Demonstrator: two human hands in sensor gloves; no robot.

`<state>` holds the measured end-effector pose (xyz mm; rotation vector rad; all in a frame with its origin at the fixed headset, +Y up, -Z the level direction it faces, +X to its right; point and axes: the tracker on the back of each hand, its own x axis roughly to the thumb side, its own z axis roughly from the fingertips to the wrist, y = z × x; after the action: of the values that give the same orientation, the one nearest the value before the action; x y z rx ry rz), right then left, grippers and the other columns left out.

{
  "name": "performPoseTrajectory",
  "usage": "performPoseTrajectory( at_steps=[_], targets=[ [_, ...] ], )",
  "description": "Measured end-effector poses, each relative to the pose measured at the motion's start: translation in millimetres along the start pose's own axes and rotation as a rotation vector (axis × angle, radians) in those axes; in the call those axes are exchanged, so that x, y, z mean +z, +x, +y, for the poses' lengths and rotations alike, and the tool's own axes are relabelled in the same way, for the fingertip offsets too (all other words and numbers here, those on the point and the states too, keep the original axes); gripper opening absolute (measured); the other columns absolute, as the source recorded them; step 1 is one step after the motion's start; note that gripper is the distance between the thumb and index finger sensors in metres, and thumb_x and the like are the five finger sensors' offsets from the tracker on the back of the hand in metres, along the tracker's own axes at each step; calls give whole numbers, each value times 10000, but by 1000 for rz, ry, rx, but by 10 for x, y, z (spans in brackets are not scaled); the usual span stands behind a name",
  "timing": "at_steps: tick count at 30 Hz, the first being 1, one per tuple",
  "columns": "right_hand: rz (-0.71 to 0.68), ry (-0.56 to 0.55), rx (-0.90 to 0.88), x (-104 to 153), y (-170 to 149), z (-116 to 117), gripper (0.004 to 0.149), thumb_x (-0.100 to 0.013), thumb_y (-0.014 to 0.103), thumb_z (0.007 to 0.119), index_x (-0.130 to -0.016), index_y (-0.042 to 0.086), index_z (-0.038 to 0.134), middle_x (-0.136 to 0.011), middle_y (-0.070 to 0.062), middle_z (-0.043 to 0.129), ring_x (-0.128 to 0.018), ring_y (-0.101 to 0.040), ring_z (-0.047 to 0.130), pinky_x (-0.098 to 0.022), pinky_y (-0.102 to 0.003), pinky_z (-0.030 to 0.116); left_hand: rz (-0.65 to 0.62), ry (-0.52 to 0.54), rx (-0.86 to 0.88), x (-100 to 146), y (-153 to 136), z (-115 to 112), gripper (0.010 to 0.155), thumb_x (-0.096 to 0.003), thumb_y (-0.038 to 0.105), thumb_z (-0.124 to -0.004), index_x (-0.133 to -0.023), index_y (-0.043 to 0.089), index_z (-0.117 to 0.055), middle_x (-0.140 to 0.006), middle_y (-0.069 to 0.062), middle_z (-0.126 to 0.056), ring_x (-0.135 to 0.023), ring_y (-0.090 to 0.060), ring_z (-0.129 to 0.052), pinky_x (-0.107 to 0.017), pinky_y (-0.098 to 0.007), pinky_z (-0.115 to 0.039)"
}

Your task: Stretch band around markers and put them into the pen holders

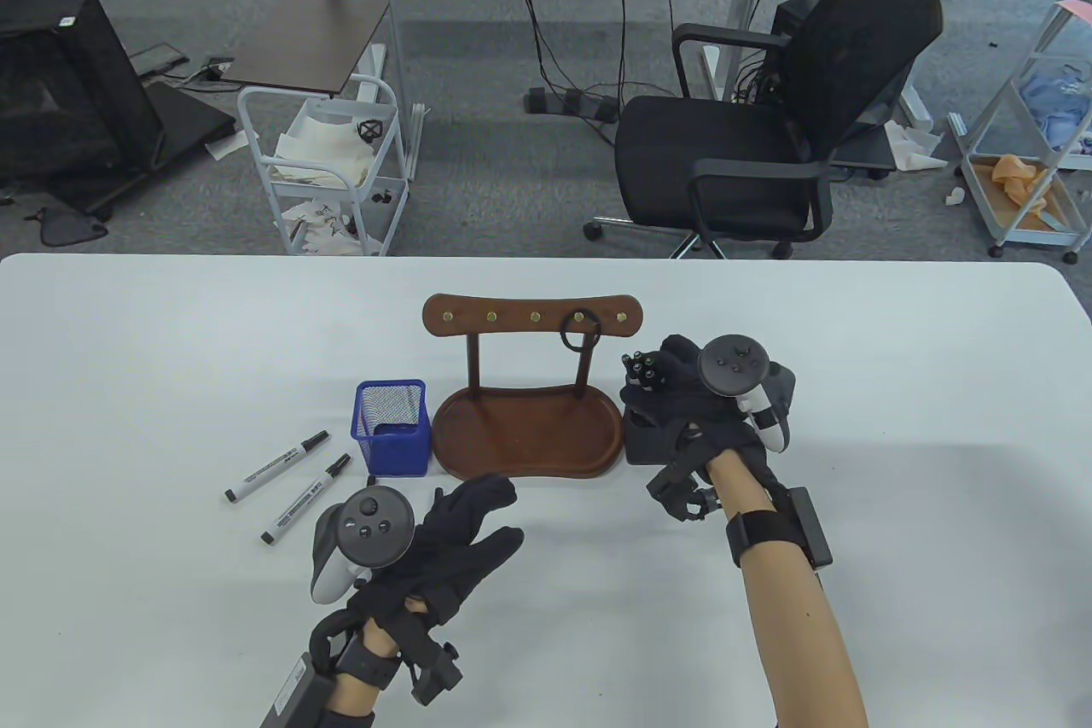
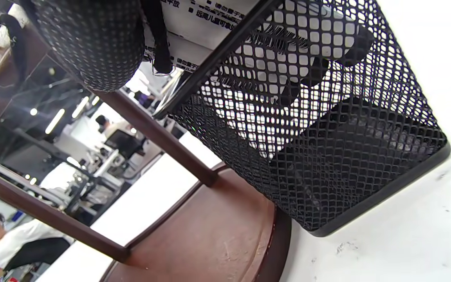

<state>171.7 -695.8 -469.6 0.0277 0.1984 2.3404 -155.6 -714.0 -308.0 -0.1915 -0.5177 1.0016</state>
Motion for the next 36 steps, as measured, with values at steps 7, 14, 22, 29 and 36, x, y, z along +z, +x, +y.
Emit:
performPoseTrajectory(
  at_steps=[7,14,22,29,36],
  targets=[
    [-14,28,23,2,28,-10,709,-488,413,920,-1057,294,514,-1216,-56,376,-1066,-401,213,-690,-691,91,-1,-2,4,-2,-2,2,746,-612,530,-678,-1159,72,-458,-1259,-293,-426,-1105,-581,-416,-748,-739,-457],
    [-19,14,30,30,49,-52,784,-478,440,913,-1092,279,453,-1222,-67,399,-1079,-400,244,-716,-693,135,-3,-2,3,-2,-2,1,751,-611,533,-677,-1161,74,-451,-1261,-294,-420,-1106,-581,-412,-750,-739,-456],
    [-32,-13,89,127,70,-100,782,-471,453,909,-1092,257,476,-1219,-98,439,-1090,-400,296,-746,-689,209,1,1,-18,-1,-8,3,760,-609,537,-681,-1164,77,-440,-1262,-294,-416,-1109,-584,-402,-750,-743,-448],
    [-57,-56,181,312,123,-158,792,-464,468,898,-1097,216,495,-1230,-141,438,-1093,-458,341,-756,-694,277,9,5,-38,2,-14,5,791,-605,547,-687,-1173,77,-401,-1268,-306,-375,-1121,-599,-341,-750,-773,-380],
    [-80,-135,224,505,254,-173,747,-465,495,858,-1082,217,543,-1208,-116,516,-1070,-442,463,-764,-677,371,25,13,-100,1,-29,-4,813,-599,569,-685,-1194,102,-386,-1282,-300,-352,-1134,-612,-280,-742,-796,-338]
  ],
)
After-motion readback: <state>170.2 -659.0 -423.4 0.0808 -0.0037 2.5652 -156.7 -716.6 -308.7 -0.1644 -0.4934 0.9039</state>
